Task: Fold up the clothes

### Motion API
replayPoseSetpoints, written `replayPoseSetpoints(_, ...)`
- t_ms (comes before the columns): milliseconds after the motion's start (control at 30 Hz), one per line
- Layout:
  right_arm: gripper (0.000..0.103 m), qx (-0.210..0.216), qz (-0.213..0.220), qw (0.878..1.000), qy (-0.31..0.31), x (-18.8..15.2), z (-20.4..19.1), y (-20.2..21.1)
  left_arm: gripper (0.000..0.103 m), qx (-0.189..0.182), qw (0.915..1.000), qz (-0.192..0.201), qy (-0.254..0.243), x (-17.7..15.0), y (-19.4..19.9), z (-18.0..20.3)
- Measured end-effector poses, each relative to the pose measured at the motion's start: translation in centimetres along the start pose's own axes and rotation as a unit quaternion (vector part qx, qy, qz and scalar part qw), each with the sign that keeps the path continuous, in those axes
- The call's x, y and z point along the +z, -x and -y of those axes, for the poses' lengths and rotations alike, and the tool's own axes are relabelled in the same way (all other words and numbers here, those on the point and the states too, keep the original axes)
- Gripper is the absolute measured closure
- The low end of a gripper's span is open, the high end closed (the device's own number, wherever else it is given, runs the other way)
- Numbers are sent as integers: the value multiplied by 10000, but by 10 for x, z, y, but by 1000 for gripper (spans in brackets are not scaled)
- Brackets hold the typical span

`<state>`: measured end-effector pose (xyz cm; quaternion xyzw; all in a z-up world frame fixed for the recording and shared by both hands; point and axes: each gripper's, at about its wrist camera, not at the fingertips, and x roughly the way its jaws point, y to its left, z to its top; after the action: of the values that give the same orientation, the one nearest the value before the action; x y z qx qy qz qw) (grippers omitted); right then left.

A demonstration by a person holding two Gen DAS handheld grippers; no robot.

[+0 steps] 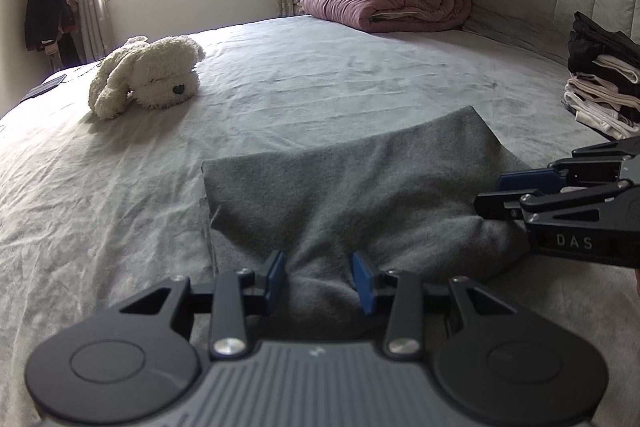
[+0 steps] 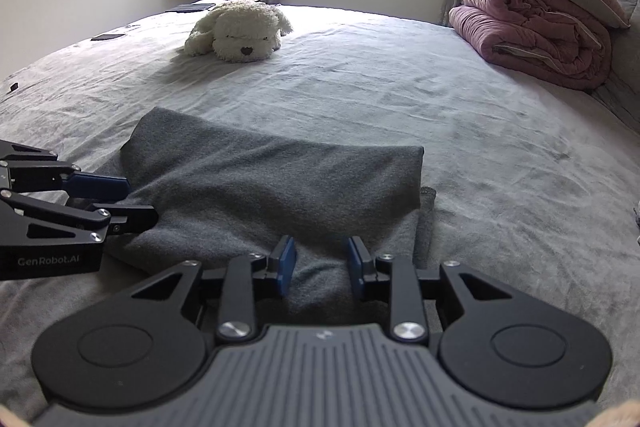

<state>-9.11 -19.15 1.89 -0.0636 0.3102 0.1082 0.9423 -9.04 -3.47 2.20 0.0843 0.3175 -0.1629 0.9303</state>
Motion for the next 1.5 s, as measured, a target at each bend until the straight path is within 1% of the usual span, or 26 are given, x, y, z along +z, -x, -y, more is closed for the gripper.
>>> replayPoseSetpoints(100,73,39,-82,10000,26,0,2,1,63,-18,10000,-11,0,0,0,-1)
replayPoseSetpoints(233,72,124,-136,9997,-185,1,12,1,63,-23,10000,-2,-25,-1,0,-2)
replayPoseSetpoints(333,72,101,-110,9998,-166,-1,11,1,63,-12,10000,0,-36,0,0,-1)
replayPoseSetpoints(533,68,-36,-5,10000,23,-7,2,-3,63,17,10000,4,-69,1,0,1)
replayPoseSetpoints(633,67,16,-29,9999,-100,-6,6,-4,63,55,10000,10,-47,4,2,-4)
replayPoseSetpoints(733,67,-1,-19,10000,-74,-7,5,-3,63,15,10000,-2,39,4,5,-7)
replayPoseSetpoints(833,67,-19,-30,10000,-45,-6,4,-4,63,21,10000,7,-21,3,5,-6)
replayPoseSetpoints(933,66,-97,-11,9999,104,-7,-1,-3,63,19,10000,-1,-19,3,4,-6)
replayPoseSetpoints(1033,65,-225,42,9990,380,-7,-8,0,63,-14,10000,-31,52,2,3,-8)
replayPoseSetpoints(1100,65,-239,67,9989,397,-5,-7,4,63,-13,10000,-35,41,2,4,-8)
replayPoseSetpoints(1233,66,-186,75,9998,26,-1,3,9,63,-8,10000,-41,18,3,4,-7)
replayPoseSetpoints(1433,67,-297,-54,9995,68,1,5,9,62,-22,10000,-21,70,4,6,-9)
replayPoseSetpoints(1500,66,-353,-211,9991,46,0,7,7,62,-5,10000,13,77,4,7,-9)
